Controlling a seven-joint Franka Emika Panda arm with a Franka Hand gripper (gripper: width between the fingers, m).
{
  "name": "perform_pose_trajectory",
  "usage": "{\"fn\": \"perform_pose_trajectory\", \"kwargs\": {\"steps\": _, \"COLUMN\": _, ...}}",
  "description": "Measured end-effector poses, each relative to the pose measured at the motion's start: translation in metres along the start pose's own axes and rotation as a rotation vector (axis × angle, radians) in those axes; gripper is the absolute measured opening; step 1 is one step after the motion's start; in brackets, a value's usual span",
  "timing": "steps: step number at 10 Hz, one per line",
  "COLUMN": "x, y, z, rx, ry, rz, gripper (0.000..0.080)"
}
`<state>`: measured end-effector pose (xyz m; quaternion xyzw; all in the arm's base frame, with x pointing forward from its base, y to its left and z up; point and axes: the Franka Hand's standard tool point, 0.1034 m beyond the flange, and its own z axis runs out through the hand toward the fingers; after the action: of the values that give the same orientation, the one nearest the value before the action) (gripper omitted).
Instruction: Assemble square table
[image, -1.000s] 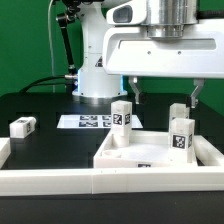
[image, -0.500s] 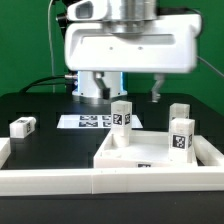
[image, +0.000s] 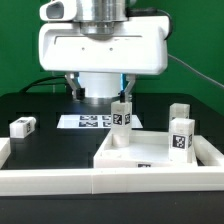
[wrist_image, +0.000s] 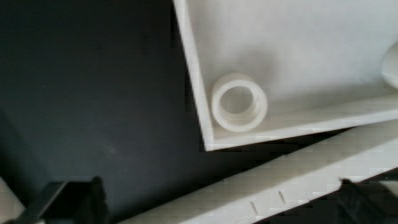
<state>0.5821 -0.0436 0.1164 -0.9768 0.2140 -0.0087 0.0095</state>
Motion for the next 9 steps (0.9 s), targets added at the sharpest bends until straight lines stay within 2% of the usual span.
{"fn": "perform_pose_trajectory", "kwargs": {"steps": 2, "x": 0.005, "y": 0.016, "z": 0.0, "rx": -0.003, "ry": 0.001, "rz": 0.004, "gripper": 0.0649}}
{"fn": "perform_pose_trajectory", "kwargs": {"steps": 5, "x": 0.001, "y": 0.063, "z": 0.008, "rx": -0.013, "ry": -0.003, "rz": -0.064, "gripper": 0.0649}}
{"fn": "perform_pose_trajectory", "kwargs": {"steps": 6, "x": 0.001, "y": 0.071, "z": 0.008, "rx": -0.017, "ry": -0.004, "rz": -0.053, "gripper": 0.0649}}
{"fn": "perform_pose_trajectory", "kwargs": {"steps": 9, "x": -0.011, "y": 0.074, "z": 0.011, "rx": -0.016, "ry": -0.013, "rz": -0.05, "gripper": 0.0649}}
